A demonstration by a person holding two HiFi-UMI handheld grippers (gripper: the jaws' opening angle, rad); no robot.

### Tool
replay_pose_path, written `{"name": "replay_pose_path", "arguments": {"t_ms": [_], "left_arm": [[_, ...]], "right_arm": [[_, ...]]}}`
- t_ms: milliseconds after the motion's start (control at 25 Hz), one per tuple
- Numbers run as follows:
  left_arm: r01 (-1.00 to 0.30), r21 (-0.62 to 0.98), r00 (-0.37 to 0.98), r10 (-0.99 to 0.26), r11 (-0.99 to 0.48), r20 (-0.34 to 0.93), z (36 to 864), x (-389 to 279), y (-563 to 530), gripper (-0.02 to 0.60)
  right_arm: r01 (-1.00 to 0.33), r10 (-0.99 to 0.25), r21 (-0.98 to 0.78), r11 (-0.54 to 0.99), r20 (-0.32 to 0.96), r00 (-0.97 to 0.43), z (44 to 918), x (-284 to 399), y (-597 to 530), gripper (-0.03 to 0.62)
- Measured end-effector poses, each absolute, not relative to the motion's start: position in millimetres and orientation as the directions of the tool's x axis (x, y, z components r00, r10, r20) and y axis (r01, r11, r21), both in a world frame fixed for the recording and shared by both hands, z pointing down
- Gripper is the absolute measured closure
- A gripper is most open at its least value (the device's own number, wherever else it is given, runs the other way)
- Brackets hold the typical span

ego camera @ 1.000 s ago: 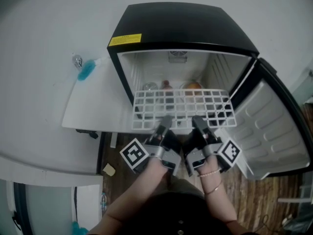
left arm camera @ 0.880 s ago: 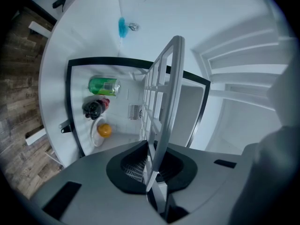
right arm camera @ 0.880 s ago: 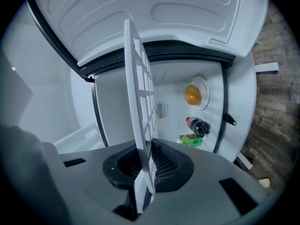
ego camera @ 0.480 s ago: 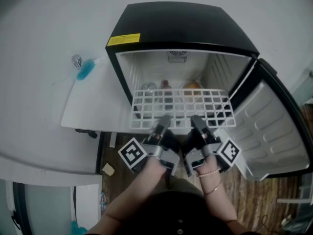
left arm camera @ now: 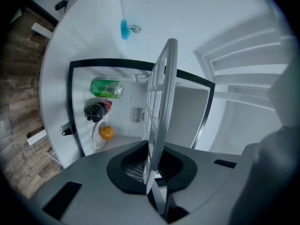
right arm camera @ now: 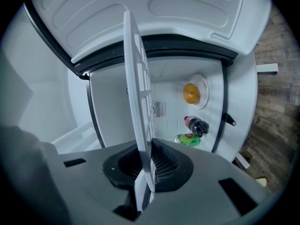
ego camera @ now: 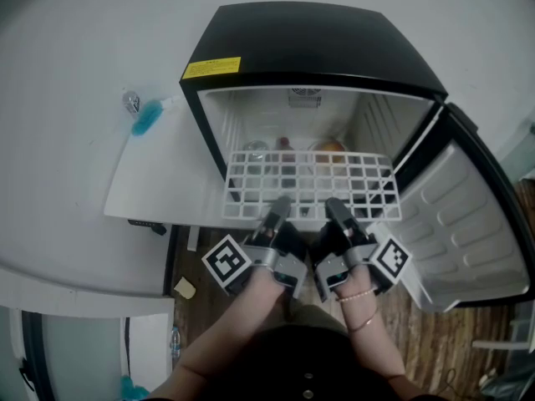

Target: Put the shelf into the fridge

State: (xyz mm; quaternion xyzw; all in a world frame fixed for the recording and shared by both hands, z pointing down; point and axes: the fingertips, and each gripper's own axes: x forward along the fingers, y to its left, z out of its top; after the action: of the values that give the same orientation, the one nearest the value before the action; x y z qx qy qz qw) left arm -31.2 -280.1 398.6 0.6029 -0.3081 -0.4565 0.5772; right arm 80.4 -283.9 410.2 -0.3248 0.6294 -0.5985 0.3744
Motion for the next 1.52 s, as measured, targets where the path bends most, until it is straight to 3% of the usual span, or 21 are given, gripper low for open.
{"name": "replay_pose_path", "arguments": {"t_ms": [1520], "left_arm": [[0.115,0.983,0.360,-0.916,-0.145,-0.177,395.3,-26.7,-268.4,0.548]], "right_arm": [[0.095,-0.835,-0.994,0.060,-0.102,-0.541,415.4,85.3,-278.7,0.557]]}}
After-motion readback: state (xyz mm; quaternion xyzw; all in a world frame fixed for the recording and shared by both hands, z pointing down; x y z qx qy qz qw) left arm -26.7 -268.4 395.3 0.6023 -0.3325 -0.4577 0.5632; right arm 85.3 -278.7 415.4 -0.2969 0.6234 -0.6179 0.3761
